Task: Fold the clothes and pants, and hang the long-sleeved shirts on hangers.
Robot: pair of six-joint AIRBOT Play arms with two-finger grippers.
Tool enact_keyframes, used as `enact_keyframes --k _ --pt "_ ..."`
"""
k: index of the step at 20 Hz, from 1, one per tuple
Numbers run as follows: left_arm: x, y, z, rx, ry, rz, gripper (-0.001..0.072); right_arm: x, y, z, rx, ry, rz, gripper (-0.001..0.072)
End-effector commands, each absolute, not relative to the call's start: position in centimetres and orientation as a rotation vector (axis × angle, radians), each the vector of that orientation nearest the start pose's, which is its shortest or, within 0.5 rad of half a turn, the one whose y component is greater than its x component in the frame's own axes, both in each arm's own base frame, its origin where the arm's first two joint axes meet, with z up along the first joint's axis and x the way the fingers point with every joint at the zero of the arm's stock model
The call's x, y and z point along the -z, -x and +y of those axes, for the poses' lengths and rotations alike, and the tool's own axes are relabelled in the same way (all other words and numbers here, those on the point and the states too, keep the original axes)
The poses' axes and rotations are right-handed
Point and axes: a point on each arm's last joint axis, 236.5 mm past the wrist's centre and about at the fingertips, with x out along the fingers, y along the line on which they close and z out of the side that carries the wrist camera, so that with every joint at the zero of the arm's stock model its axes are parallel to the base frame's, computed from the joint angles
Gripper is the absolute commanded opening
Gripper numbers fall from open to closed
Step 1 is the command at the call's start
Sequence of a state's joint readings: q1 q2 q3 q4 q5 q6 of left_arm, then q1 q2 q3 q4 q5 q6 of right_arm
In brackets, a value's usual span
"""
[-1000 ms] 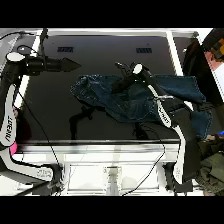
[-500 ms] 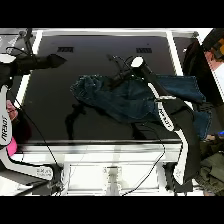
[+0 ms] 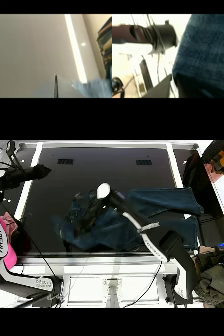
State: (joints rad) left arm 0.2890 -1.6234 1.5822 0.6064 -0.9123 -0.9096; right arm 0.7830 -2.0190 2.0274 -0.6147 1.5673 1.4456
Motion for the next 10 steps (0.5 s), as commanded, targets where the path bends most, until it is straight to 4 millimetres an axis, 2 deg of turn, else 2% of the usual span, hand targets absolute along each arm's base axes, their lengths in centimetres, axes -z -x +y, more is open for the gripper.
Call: enact_keyframes --k 1,3,4,5,6,7,8,10 --pt "-11.9 -56.4 0.9 0.385 0.388 0.622 0.0053 -1.0 -18.0 48.0 -1.278 0.14 1.721 0.0237" --pt "-11.6 -55.8 0.6 0.41 0.392 0.649 0.0202 -0.6 -19.7 46.6 -1.223 0.158 1.724 0.032" --pt "-11.3 -55.2 0.2 0.433 0.396 0.672 0.0292 -0.8 -21.1 45.9 -1.201 0.138 1.712 0.0409" --pt "-11.0 -54.6 -0.4 0.452 0.413 0.704 0.0296 -1.2 -22.8 45.1 -1.178 0.106 1.696 0.045" --pt "-10.4 -53.6 -1.0 0.476 0.437 0.757 0.015 -1.7 -24.8 44.0 -1.152 0.071 1.68 0.0438" --pt "-9.4 -52.2 -1.6 0.512 0.407 0.822 0.0035 -2.1 -26.6 42.8 -1.128 0.039 1.665 0.0314" --pt "-8.0 -50.8 -1.6 0.528 0.366 0.895 0.0034 -2.6 -28.8 41.2 -1.103 0.003 1.644 0.0017" --pt "-4.7 -48.0 -0.8 0.516 0.311 1.065 0.0035 -3.8 -32.6 38.2 -1.091 -0.08 1.592 0.0021"
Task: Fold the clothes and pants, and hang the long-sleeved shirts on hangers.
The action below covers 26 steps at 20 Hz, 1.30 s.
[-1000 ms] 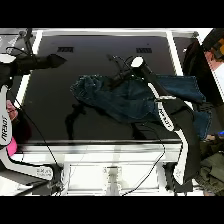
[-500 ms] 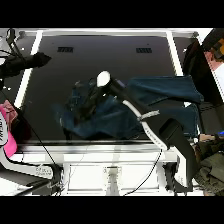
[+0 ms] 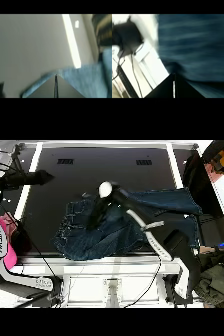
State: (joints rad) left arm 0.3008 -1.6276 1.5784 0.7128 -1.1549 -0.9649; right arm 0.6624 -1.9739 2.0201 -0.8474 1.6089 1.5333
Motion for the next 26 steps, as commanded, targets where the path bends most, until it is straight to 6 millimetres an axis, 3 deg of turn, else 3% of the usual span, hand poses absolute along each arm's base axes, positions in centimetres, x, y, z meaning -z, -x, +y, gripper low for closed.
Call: enact_keyframes --k 1,3,4,5,6,7,8,11,14,16,19,24,25,26 --pt "-3.6 -46.7 -1.0 0.534 0.321 1.125 0.0036 -5.0 -34.3 37.1 -1.109 -0.17 1.566 0.0021" --pt "-1.7 -44.2 -2.7 0.611 0.39 1.229 0.0038 -8.4 -36.9 35.7 -1.201 -0.375 1.491 0.0022" --pt "-0.7 -43.4 -3.2 0.631 0.404 1.272 0.0123 -10.1 -38.0 34.9 -1.236 -0.465 1.451 0.0024" --pt "0.2 -42.9 -3.7 0.639 0.425 1.305 0.036 -11.4 -39.1 33.9 -1.253 -0.54 1.416 0.0105" --pt "1.0 -42.7 -4.0 0.623 0.465 1.341 0.0478 -12.4 -40.1 32.9 -1.255 -0.596 1.387 0.0301" --pt "1.7 -42.7 -4.2 0.614 0.486 1.362 0.0478 -12.8 -40.9 32.0 -1.249 -0.629 1.368 0.043" --pt "2.2 -42.6 -4.2 0.607 0.503 1.378 0.0476 -12.9 -41.5 31.2 -1.235 -0.643 1.358 0.0447" --pt "4.7 -42.4 -3.3 0.507 0.554 1.458 0.0473 -12.9 -42.6 30.2 -1.207 -0.662 1.337 0.0446" --pt "6.3 -42.3 -3.5 0.486 0.587 1.504 0.0472 -12.9 -42.8 30.4 -1.205 -0.662 1.323 0.0446" --pt "7.3 -43.3 -3.3 0.455 0.581 1.477 0.0472 -12.9 -42.8 30.4 -1.205 -0.662 1.323 0.0446" --pt "7.8 -45.2 -2.6 0.385 0.59 1.412 0.0472 -12.9 -42.7 30.5 -1.208 -0.66 1.325 0.0446" --pt "8.0 -45.7 -4.4 0.41 0.549 1.403 0.0468 -12.9 -42.7 30.6 -1.209 -0.659 1.325 0.0446" --pt "8.0 -46.0 -4.8 0.411 0.539 1.393 0.0422 -12.9 -42.7 30.6 -1.209 -0.659 1.325 0.0446" --pt "8.0 -46.1 -5.2 0.417 0.527 1.386 0.0279 -12.9 -42.7 30.6 -1.209 -0.659 1.325 0.0446"
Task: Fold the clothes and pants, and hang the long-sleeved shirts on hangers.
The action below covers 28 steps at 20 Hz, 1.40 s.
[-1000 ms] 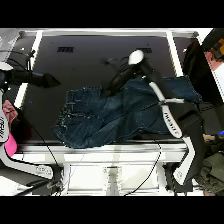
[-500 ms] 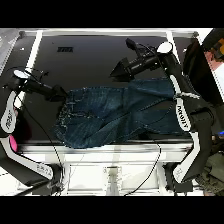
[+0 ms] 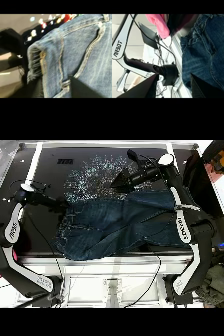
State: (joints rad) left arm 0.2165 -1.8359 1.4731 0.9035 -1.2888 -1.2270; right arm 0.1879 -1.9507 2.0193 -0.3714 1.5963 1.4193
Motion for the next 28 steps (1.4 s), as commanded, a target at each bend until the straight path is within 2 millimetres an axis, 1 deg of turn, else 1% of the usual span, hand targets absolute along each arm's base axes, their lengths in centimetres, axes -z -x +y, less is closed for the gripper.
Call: enact_keyframes --k 1,2,3,4,5,6,7,8,9,10,11,13,15,16,18,20,21,22,23,24,25,26,27,28 --pt "7.9 -46.3 -5.7 0.435 0.514 1.376 0.0071 -12.9 -42.7 30.6 -1.208 -0.659 1.325 0.0445" --pt "7.3 -46.6 -6.3 0.469 0.52 1.352 0.0035 -12.9 -42.7 30.5 -1.206 -0.658 1.325 0.0444" --pt "6.3 -47.2 -7.0 0.503 0.545 1.311 0.0034 -12.8 -42.8 30.4 -1.201 -0.656 1.325 0.0439" --pt "5.2 -48.3 -7.2 0.506 0.566 1.252 0.0033 -12.5 -43.1 30.2 -1.184 -0.65 1.323 0.0371" --pt "4.2 -49.5 -6.6 0.479 0.559 1.196 0.0032 -12.0 -43.5 29.9 -1.158 -0.637 1.32 0.0267" --pt "3.2 -51.0 -5.6 0.436 0.537 1.126 0.0031 -11.0 -44.2 29.5 -1.112 -0.609 1.317 0.0102" --pt "2.3 -52.5 -4.4 0.37 0.524 1.064 0.0031 -9.8 -45.0 28.9 -1.053 -0.569 1.314 0.0022" --pt "1.4 -54.0 -2.9 0.285 0.524 0.999 0.0031 -8.2 -46.1 28.0 -0.977 -0.515 1.306 0.0023" --pt "0.6 -55.2 -1.5 0.211 0.535 0.941 0.0032 -6.5 -47.5 26.5 -0.884 -0.455 1.295 0.0023" --pt "-0.1 -56.1 -0.7 0.169 0.556 0.896 0.0032 -5.1 -48.6 25.0 -0.809 -0.4 1.287 0.0022" --pt "-0.5 -56.9 -0.1 0.137 0.57 0.858 0.0032 -4.2 -49.6 23.3 -0.742 -0.368 1.279 0.002" --pt "-1.1 -58.1 0.9 0.091 0.589 0.799 0.0032 -3.4 -50.8 19.9 -0.671 -0.398 1.288 0.0019" --pt "-1.7 -58.9 1.8 0.048 0.62 0.749 0.0032 -2.8 -51.7 15.0 -0.591 -0.46 1.302 0.0019" --pt "-1.9 -59.2 2.1 0.039 0.625 0.736 0.0032 -2.4 -52.0 12.2 -0.55 -0.489 1.309 0.0019" --pt "-1.9 -59.2 2.0 0.039 0.622 0.735 0.0032 -1.7 -52.3 6.8 -0.462 -0.543 1.314 0.0019" --pt "-1.7 -59.1 2.2 0.036 0.607 0.738 0.0032 -0.5 -51.8 0.9 -0.354 -0.587 1.324 0.0019" --pt "-1.6 -59.1 2.3 0.029 0.6 0.741 0.0031 -0.1 -51.4 -2.2 -0.305 -0.62 1.326 0.0019" --pt "-1.3 -58.9 2.7 0.008 0.605 0.751 0.0032 0.2 -50.7 -4.7 -0.269 -0.66 1.33 0.0019" --pt "-1.0 -58.8 3.2 -0.018 0.6 0.762 0.0032 0.4 -49.6 -7.0 -0.243 -0.696 1.347 0.0019" --pt "-0.6 -58.6 3.6 -0.039 0.584 0.772 0.0033 0.7 -48.0 -9.1 -0.222 -0.735 1.381 0.0021" --pt "-0.5 -58.5 3.4 -0.035 0.575 0.778 0.0034 1.0 -46.7 -10.9 -0.197 -0.776 1.407 0.0022" --pt "-0.4 -58.4 3.1 -0.029 0.576 0.786 0.0035 1.5 -46.0 -12.9 -0.14 -0.833 1.4 0.0039" --pt "-0.3 -58.3 2.7 -0.021 0.572 0.795 0.0036 2.3 -45.1 -14.7 -0.093 -0.863 1.412 0.0138" --pt "-0.3 -58.3 2.4 -0.017 0.57 0.797 0.0041 3.1 -43.9 -16.3 -0.038 -0.879 1.432 0.0274"
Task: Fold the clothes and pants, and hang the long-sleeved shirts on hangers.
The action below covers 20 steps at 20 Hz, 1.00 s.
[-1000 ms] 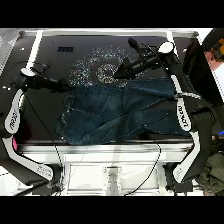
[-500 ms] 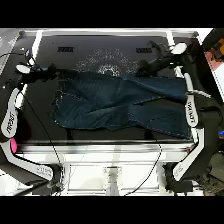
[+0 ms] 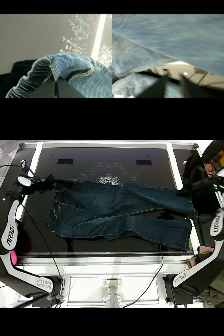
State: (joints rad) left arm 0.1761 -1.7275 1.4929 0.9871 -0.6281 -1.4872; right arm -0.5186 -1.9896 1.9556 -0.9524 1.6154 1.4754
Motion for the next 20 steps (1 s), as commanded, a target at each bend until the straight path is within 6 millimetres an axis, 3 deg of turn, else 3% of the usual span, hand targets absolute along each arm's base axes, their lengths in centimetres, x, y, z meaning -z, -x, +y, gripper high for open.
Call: enact_keyframes --k 1,2,5,10,14,20 --pt "-0.3 -58.3 2.3 -0.015 0.569 0.797 0.0099 4.2 -42.6 -17.7 0.01 -0.888 1.459 0.0329" --pt "-0.3 -58.3 2.2 -0.013 0.569 0.797 0.0141 5.2 -41.4 -18.7 0.045 -0.903 1.481 0.0329" --pt "-0.3 -58.3 2.2 -0.013 0.569 0.797 0.0147 7.9 -38.0 -20.8 0.114 -0.981 1.536 0.033" --pt "-0.3 -58.3 2.1 -0.012 0.57 0.798 0.0147 9.2 -35.8 -24.0 0.179 -1.025 1.499 0.0331" --pt "-0.3 -58.4 1.3 0.0 0.564 0.802 0.0147 9.4 -36.1 -24.9 0.206 -1.02 1.469 0.0331" --pt "-0.3 -58.4 0.6 0.011 0.559 0.806 0.0147 11.1 -38.3 -24.2 0.203 -0.981 1.445 0.0331"
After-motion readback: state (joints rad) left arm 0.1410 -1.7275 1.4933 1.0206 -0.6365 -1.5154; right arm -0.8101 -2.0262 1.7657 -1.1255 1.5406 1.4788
